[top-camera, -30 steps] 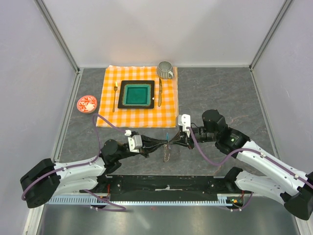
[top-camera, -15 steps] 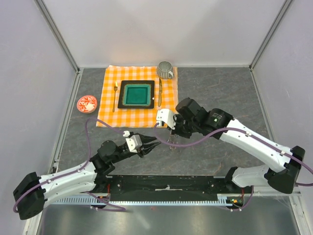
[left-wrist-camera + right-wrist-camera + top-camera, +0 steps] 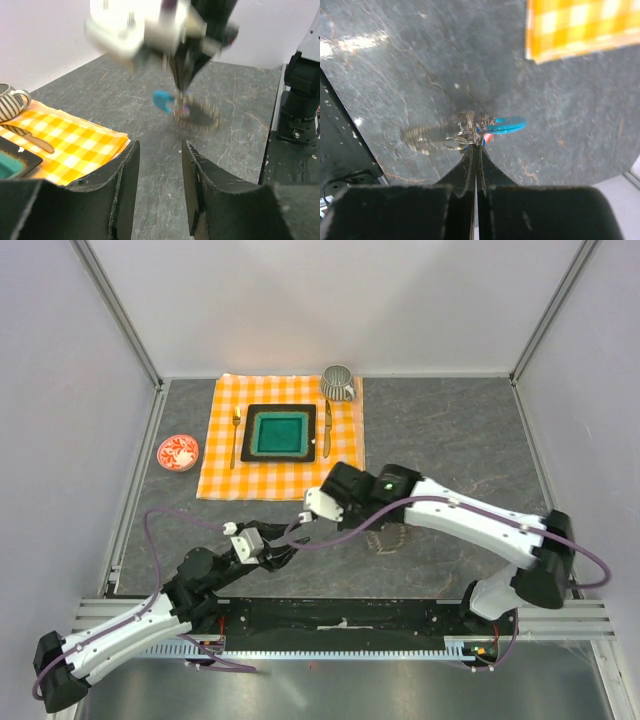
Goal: Put the keys on the keyring
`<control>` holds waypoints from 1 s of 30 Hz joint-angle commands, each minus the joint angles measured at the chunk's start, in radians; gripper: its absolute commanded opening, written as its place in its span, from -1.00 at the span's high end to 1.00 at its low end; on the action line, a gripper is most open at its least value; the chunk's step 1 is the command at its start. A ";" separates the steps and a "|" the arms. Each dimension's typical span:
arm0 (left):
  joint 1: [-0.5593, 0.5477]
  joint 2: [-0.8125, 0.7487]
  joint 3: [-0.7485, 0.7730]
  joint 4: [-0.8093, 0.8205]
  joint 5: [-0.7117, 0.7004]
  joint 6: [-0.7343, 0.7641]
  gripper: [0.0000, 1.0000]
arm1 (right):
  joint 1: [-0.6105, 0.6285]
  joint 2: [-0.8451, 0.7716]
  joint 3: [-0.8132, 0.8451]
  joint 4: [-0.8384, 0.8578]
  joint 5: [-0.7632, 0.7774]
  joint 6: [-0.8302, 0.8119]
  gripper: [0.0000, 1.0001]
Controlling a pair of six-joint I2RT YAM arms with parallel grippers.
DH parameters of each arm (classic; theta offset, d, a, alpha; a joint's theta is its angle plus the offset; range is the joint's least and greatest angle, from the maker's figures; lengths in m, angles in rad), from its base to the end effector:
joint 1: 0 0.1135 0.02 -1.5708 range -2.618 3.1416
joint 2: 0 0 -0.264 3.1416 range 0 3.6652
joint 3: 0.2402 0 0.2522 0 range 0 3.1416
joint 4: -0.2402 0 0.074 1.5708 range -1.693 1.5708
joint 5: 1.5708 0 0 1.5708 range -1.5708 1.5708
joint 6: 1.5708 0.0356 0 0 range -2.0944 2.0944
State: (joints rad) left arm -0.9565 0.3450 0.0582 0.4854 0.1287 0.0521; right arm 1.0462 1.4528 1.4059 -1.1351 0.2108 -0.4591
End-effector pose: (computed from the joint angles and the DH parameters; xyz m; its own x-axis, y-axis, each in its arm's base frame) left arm 0.0716 -0.1094 0.2126 0.1596 -0.1366 -0.9777 0.8758 0.4766 0.0764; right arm 0.1455 0.2366 0.3234 -0.0580 -0.9655 -0.2540 -0.9285 0.1457 -0.3416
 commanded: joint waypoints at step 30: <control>0.001 -0.361 -0.086 -0.401 -0.250 -0.218 -0.02 | -0.015 0.184 -0.212 0.535 -0.360 -0.043 0.19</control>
State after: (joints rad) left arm -0.9512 0.0097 0.0338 0.0021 -0.0875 -0.1459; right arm 1.0492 1.7466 1.2152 -0.6685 -0.0868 -0.5236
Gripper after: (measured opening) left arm 0.499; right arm 0.392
